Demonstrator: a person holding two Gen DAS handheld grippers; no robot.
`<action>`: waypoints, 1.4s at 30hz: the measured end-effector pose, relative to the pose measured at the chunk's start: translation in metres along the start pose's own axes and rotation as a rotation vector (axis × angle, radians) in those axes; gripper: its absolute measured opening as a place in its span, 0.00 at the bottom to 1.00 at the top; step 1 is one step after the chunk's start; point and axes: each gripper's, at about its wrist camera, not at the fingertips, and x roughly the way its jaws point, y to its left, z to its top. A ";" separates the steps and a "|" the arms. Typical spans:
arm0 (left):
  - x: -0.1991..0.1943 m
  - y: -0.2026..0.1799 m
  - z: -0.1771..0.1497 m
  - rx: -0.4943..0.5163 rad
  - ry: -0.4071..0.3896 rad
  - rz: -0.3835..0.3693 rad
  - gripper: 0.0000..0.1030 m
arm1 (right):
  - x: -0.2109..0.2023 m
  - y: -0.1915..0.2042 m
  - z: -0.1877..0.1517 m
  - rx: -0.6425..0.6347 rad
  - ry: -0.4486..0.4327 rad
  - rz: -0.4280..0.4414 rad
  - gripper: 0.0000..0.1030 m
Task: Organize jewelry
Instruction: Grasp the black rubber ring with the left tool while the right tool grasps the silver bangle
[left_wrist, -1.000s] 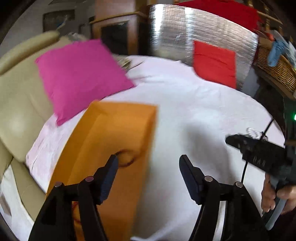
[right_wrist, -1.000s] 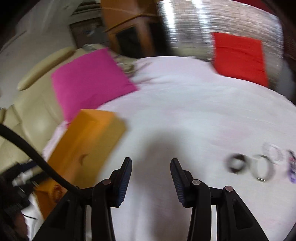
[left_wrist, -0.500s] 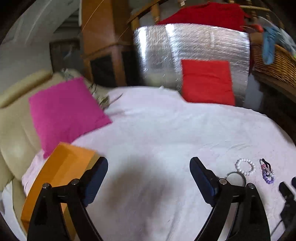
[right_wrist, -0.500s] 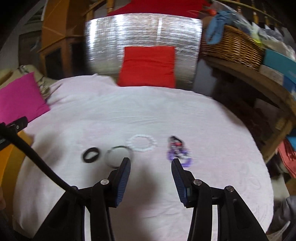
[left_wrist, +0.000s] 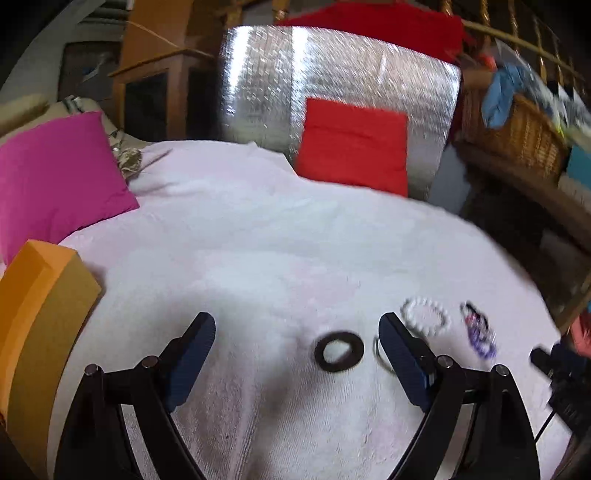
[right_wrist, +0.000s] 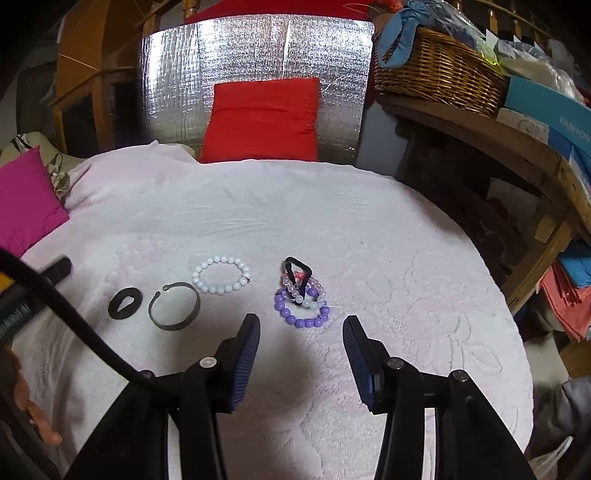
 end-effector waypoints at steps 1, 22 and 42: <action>0.006 -0.005 -0.002 0.016 0.027 -0.006 0.88 | 0.001 0.000 0.001 0.001 0.000 0.000 0.49; 0.023 -0.028 -0.007 0.224 0.148 -0.005 0.88 | 0.000 0.002 0.007 -0.001 -0.023 0.000 0.50; 0.050 -0.010 0.000 0.276 0.248 -0.168 0.88 | 0.087 -0.020 0.008 0.217 0.235 0.360 0.48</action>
